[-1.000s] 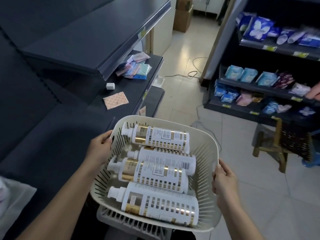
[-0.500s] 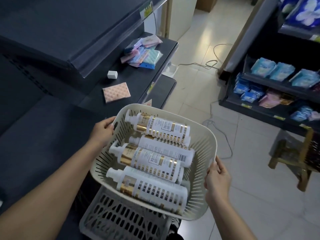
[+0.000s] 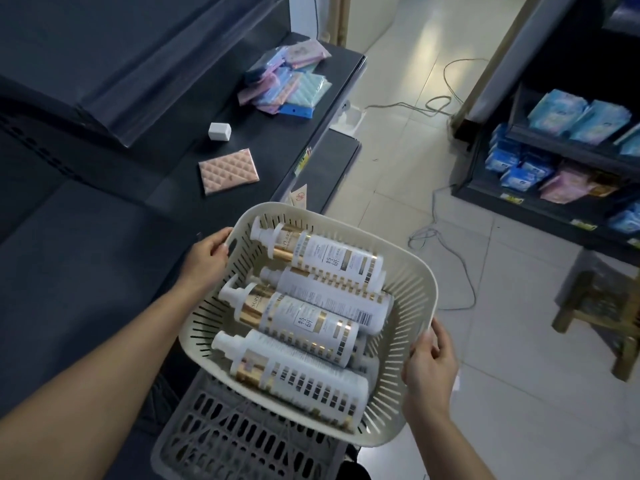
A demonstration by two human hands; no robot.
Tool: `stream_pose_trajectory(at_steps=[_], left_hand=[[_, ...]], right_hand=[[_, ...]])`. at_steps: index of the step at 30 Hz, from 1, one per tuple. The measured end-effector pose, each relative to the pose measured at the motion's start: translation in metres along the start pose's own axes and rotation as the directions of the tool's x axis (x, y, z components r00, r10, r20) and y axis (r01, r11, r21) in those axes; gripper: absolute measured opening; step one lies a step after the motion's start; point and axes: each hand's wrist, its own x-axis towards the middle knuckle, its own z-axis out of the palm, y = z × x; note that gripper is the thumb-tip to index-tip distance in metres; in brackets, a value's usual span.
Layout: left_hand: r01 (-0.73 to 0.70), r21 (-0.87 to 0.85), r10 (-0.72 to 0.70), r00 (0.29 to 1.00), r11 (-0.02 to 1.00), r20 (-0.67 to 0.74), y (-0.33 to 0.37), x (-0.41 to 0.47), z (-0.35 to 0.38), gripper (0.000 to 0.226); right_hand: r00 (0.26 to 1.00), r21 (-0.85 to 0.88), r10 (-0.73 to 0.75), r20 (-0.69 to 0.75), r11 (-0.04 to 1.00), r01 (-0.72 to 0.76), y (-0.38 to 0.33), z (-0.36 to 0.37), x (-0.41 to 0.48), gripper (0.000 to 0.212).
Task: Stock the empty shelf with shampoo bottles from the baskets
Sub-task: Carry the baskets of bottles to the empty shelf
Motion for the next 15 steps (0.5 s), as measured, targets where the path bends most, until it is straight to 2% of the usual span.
stream_pose_trajectory(at_steps=[2,5,9,12,15], left_hand=[[-0.004,0.018,0.004,1.000,1.000,0.003,-0.002,-0.001,-0.001,0.038],[-0.009,0.076,0.007,1.000,0.997,0.018,0.000,-0.003,-0.003,0.040],[-0.043,0.337,-0.015,0.986,0.941,0.168,0.012,-0.012,-0.009,0.045],[-0.132,0.571,0.007,0.976,0.810,0.216,0.019,-0.029,-0.020,0.045],[-0.212,0.652,0.069,0.969,0.728,0.237,0.022,-0.053,-0.040,0.027]], right_hand=[[0.999,-0.032,-0.033,0.015,0.999,0.033,-0.002,0.001,-0.003,0.025],[0.999,-0.129,-0.052,-0.012,0.990,0.050,-0.001,0.001,-0.003,0.032],[0.995,-0.338,-0.071,0.073,0.936,0.092,-0.005,0.003,-0.008,0.040],[0.980,-0.545,-0.130,0.149,0.816,0.192,-0.017,0.001,-0.018,0.033],[0.956,-0.746,-0.205,0.212,0.598,0.294,-0.033,0.002,-0.036,0.049]])
